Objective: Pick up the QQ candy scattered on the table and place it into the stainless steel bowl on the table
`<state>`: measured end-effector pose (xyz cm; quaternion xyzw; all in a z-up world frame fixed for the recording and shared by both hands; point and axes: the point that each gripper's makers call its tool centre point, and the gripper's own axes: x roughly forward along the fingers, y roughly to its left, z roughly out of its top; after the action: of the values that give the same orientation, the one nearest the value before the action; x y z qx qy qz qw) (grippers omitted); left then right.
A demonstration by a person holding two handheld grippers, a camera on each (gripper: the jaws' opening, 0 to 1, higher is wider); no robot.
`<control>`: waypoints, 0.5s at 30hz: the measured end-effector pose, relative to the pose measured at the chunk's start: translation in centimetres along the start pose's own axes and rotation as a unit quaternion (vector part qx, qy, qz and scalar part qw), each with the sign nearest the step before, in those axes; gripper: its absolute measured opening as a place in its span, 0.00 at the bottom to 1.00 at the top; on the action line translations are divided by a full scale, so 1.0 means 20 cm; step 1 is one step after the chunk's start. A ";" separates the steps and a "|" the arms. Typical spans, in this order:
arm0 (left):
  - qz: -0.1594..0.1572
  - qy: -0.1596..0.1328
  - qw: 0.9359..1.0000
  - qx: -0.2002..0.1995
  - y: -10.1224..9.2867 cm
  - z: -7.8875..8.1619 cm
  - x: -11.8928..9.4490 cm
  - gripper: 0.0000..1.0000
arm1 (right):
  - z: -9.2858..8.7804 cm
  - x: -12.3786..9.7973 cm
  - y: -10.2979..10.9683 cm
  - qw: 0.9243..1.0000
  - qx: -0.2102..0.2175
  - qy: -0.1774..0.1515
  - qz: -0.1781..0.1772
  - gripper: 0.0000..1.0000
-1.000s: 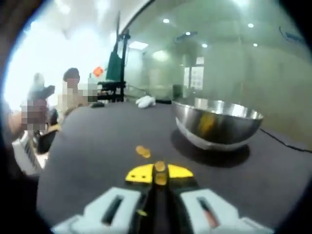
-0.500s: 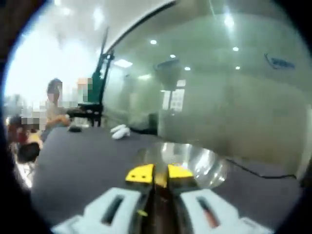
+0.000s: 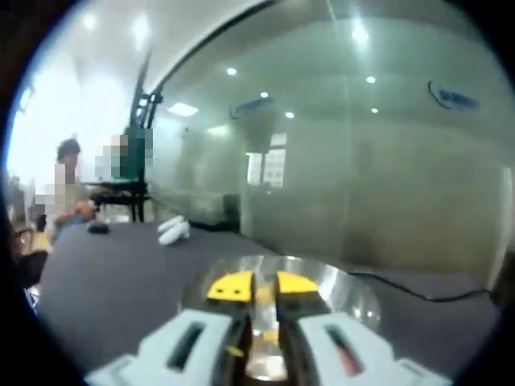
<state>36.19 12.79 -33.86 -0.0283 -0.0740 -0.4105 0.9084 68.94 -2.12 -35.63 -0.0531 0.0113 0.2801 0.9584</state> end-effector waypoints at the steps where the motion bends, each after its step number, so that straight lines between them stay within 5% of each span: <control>1: 0.000 -0.001 1.000 0.000 0.00 0.01 0.00 0.43 | -0.01 0.00 0.01 1.000 0.001 0.002 0.001 0.12; 15: -0.004 0.004 1.000 0.009 -0.01 0.00 0.01 0.43 | -0.02 -0.07 0.03 1.000 0.010 -0.003 0.008 0.17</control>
<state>36.11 12.44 -33.79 -0.0182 -0.0745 -0.4132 0.9074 67.40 -2.52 -36.06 -0.0424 0.0119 0.2875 0.9568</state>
